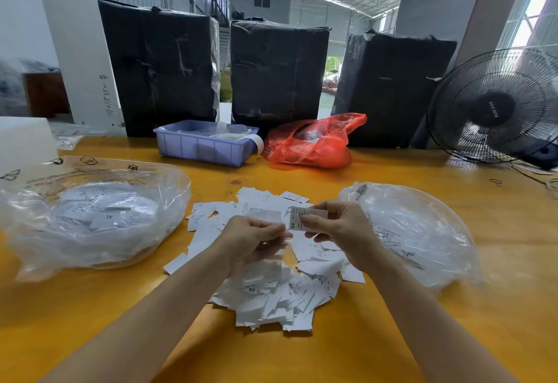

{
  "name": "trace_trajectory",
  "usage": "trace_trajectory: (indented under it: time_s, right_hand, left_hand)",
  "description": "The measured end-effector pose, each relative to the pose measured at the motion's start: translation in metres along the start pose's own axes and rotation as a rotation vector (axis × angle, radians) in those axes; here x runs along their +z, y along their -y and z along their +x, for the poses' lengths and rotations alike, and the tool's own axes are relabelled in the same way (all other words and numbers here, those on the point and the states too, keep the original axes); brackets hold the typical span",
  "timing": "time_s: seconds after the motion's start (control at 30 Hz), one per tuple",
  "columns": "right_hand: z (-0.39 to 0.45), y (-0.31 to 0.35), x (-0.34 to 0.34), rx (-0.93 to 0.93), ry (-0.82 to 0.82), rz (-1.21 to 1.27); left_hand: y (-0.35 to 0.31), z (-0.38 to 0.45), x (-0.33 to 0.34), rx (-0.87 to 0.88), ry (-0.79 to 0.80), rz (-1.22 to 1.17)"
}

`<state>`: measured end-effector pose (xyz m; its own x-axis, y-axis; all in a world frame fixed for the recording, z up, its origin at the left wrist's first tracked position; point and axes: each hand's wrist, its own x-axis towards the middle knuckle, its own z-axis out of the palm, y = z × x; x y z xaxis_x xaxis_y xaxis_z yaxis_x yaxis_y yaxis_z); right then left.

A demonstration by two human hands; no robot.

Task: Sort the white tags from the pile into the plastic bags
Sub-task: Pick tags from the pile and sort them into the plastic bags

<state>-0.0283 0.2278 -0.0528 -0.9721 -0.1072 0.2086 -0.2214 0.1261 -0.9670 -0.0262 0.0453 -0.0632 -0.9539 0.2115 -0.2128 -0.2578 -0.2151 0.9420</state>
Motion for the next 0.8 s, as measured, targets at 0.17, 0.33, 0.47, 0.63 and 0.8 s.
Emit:
trace_trajectory:
  time_s: [0.17, 0.33, 0.47, 0.63, 0.8]
  right_hand:
    - [-0.0003, -0.0001, 0.0006, -0.016, -0.016, -0.009]
    - [-0.0002, -0.0008, 0.0001, -0.038, -0.058, 0.000]
    - [-0.0003, 0.0002, -0.0006, -0.063, -0.075, -0.001]
    - [-0.0015, 0.0022, 0.0019, -0.087, -0.064, -0.019]
    - [-0.0034, 0.0032, 0.0035, -0.100, -0.044, -0.078]
  left_hand:
    - [-0.0025, -0.0030, 0.0002, 0.013, -0.022, 0.000]
    - [-0.0053, -0.0019, 0.0003, 0.039, -0.033, -0.009]
    - [-0.0057, -0.0025, 0.0009, 0.112, -0.029, 0.002]
    - [-0.0033, -0.0015, 0.0029, 0.221, -0.085, 0.110]
    - [-0.0022, 0.0001, 0.0033, 0.257, -0.092, 0.180]
